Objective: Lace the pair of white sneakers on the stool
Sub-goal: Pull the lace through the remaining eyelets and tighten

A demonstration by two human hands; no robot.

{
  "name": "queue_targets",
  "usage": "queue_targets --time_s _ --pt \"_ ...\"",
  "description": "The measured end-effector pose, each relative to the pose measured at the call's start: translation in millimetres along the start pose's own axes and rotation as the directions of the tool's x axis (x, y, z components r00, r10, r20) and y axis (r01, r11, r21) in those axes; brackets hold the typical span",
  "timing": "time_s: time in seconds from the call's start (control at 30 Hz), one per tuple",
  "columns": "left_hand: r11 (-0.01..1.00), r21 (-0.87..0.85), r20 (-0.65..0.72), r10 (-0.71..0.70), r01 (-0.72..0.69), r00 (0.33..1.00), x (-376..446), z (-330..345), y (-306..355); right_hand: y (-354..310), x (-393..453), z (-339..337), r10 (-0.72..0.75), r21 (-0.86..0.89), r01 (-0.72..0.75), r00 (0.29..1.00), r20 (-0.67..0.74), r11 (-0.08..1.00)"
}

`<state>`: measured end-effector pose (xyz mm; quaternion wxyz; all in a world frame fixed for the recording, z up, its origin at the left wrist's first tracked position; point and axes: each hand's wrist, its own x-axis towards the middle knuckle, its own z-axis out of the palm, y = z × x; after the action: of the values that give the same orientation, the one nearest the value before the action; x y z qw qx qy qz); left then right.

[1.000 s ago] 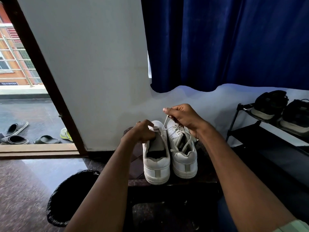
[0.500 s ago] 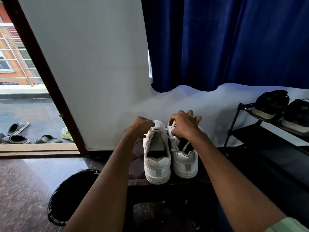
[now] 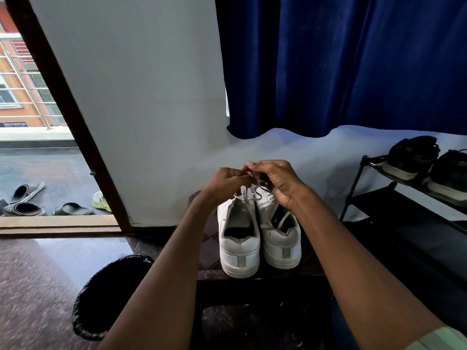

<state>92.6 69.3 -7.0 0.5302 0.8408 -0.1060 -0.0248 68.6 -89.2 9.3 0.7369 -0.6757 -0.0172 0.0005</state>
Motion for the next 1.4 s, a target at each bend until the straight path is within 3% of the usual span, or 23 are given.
queue_targets --time_s 0.17,0.37,0.43,0.5,0.53,0.6,0.63,0.67,0.7,0.73,0.8,0.87,0.93,1.07,1.13,1.2,1.27,1.33,1.4 --pt "0.998 -0.013 0.017 0.061 -0.061 0.998 -5 10 1 0 3 0 0.021 -0.008 -0.022 0.996 -0.091 1.0" --pt "0.985 -0.173 -0.048 0.02 -0.028 0.999 -8 11 9 -4 1 0 -0.016 -0.13 -0.002 0.989 -0.145 0.992" --pt "0.948 -0.319 0.001 0.004 -0.003 1.0 -10 8 12 -2 5 -3 -0.009 -0.103 -0.013 0.978 -0.21 0.995" --pt "0.812 -0.583 0.029 -0.008 0.023 1.0 -9 5 18 5 12 -10 -0.022 -0.174 -0.037 0.944 -0.328 0.984" --pt "0.712 -0.702 0.012 -0.006 0.012 1.0 -9 3 21 11 16 -15 -0.11 -0.338 -0.029 0.916 -0.385 0.941" --pt "0.545 -0.837 -0.053 0.006 -0.048 0.999 -8 -4 25 21 21 -23 -0.359 -0.732 -0.035 0.855 -0.374 0.68" --pt "0.508 -0.859 -0.072 0.003 -0.064 0.997 -7 -6 25 23 20 -24 -0.44 -0.822 -0.017 0.838 -0.322 0.569" --pt "0.518 -0.853 -0.081 -0.008 -0.065 0.997 -6 -8 23 21 18 -22 -0.46 -0.84 0.029 0.846 -0.268 0.542" --pt "0.565 -0.824 -0.08 -0.029 -0.05 0.996 -5 -7 22 19 17 -20 -0.423 -0.787 0.104 0.882 -0.21 0.608" --pt "0.634 -0.773 -0.072 -0.051 -0.023 0.996 -5 -5 21 13 16 -16 -0.351 -0.648 0.186 0.927 -0.134 0.739" --pt "0.738 -0.674 -0.045 -0.068 0.02 0.997 -5 -1 19 4 12 -6 -0.195 -0.291 0.196 0.98 0.032 0.937" --pt "0.768 -0.64 -0.03 -0.062 0.029 0.998 -6 0 20 3 10 -1 -0.175 -0.207 0.184 0.983 0.06 0.961" --pt "0.713 -0.7 -0.009 -0.07 0.044 0.997 -7 -4 22 9 13 -5 -0.182 -0.262 0.157 0.981 -0.072 0.952" --pt "0.429 -0.903 -0.046 -0.056 -0.018 0.997 -7 -21 18 23 24 -29 -0.244 -0.531 -0.003 0.886 -0.394 0.847" --pt "0.493 -0.869 -0.08 -0.077 -0.032 0.994 -4 -25 15 23 23 -34 -0.243 -0.638 -0.038 0.905 -0.348 0.769" --pt "0.747 -0.664 -0.158 -0.103 -0.028 0.982 -3 -20 12 21 21 -31 -0.213 -0.65 0.043 0.959 -0.185 0.758" --pt "0.934 -0.353 -0.225 -0.034 -0.049 0.974 -5 -9 10 14 14 -17 -0.18 -0.486 0.165 0.984 0.017 0.858" --pt "0.971 -0.221 -0.196 0.045 -0.089 0.979 -6 2 11 10 11 -4 -0.195 -0.34 0.222 0.974 0.111 0.914" --pt "0.97 -0.228 -0.177 0.042 -0.082 0.983 -6 2 14 9 9 2 -0.223 -0.325 0.225 0.974 0.044 0.918"
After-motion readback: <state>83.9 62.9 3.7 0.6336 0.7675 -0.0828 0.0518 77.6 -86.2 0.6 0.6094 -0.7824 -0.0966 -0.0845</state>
